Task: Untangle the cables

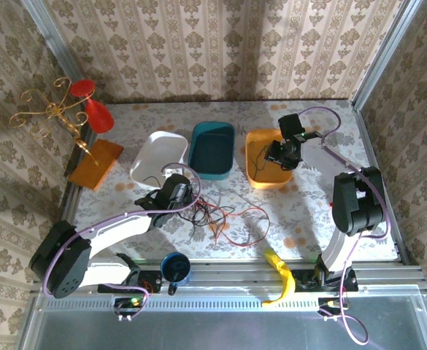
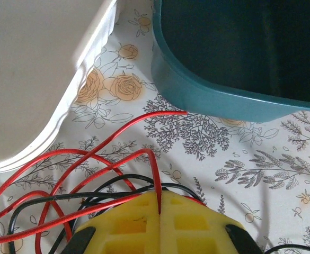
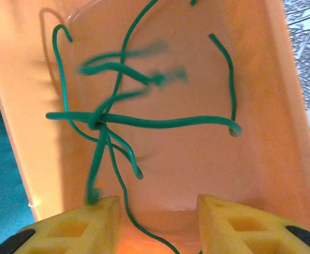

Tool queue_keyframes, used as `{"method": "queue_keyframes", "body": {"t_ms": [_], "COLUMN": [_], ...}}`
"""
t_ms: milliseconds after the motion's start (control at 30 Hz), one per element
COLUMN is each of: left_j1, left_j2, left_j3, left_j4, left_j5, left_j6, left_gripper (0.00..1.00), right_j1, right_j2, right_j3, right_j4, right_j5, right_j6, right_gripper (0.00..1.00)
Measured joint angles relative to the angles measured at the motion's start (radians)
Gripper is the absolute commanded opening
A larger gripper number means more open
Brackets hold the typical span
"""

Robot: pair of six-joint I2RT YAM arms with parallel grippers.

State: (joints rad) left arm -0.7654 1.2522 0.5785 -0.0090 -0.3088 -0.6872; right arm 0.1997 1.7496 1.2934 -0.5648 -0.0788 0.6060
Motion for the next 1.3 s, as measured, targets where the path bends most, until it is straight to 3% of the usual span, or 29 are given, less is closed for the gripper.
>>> {"method": "queue_keyframes", "body": {"t_ms": [200, 467, 733, 933, 1033, 1133, 1233, 1300], "left_j1": [-0.001, -0.002, -0.004, -0.015, -0.021, -0.028, -0.035, -0.039], "left_j2": [0.006, 0.021, 0.028, 0.028, 0.028, 0.027, 0.020, 0.008], "left_j3": [0.001, 0.023, 0.039, 0.057, 0.063, 0.066, 0.066, 0.066], "left_j4": [0.003, 0.005, 0.018, 0.026, 0.035, 0.042, 0.045, 0.048], "left_j5": [0.003, 0.014, 0.027, 0.064, 0.079, 0.085, 0.085, 0.085], "left_j6": [0.000, 0.003, 0.004, 0.027, 0.031, 0.037, 0.037, 0.037], "left_gripper": [0.00, 0.00, 0.00, 0.00, 0.00, 0.00, 0.00, 0.13], "right_j1": [0.034, 0.200, 0.501, 0.577, 0.587, 0.591, 0.591, 0.586], "right_j2": [-0.171, -0.333, -0.325, -0.215, -0.147, -0.101, -0.095, -0.110], "right_j3": [-0.074, -0.193, -0.285, -0.213, -0.167, -0.143, -0.143, -0.144], "right_j4": [-0.035, -0.100, -0.072, -0.014, 0.011, 0.023, 0.026, 0.027], "right_j5": [0.049, 0.030, -0.110, -0.117, -0.118, -0.120, -0.101, -0.080], "right_j6": [-0.023, -0.119, -0.194, -0.214, -0.220, -0.226, -0.216, -0.216], "right_gripper": [0.45, 0.46, 0.46, 0.45, 0.35, 0.01, 0.00, 0.00]}}
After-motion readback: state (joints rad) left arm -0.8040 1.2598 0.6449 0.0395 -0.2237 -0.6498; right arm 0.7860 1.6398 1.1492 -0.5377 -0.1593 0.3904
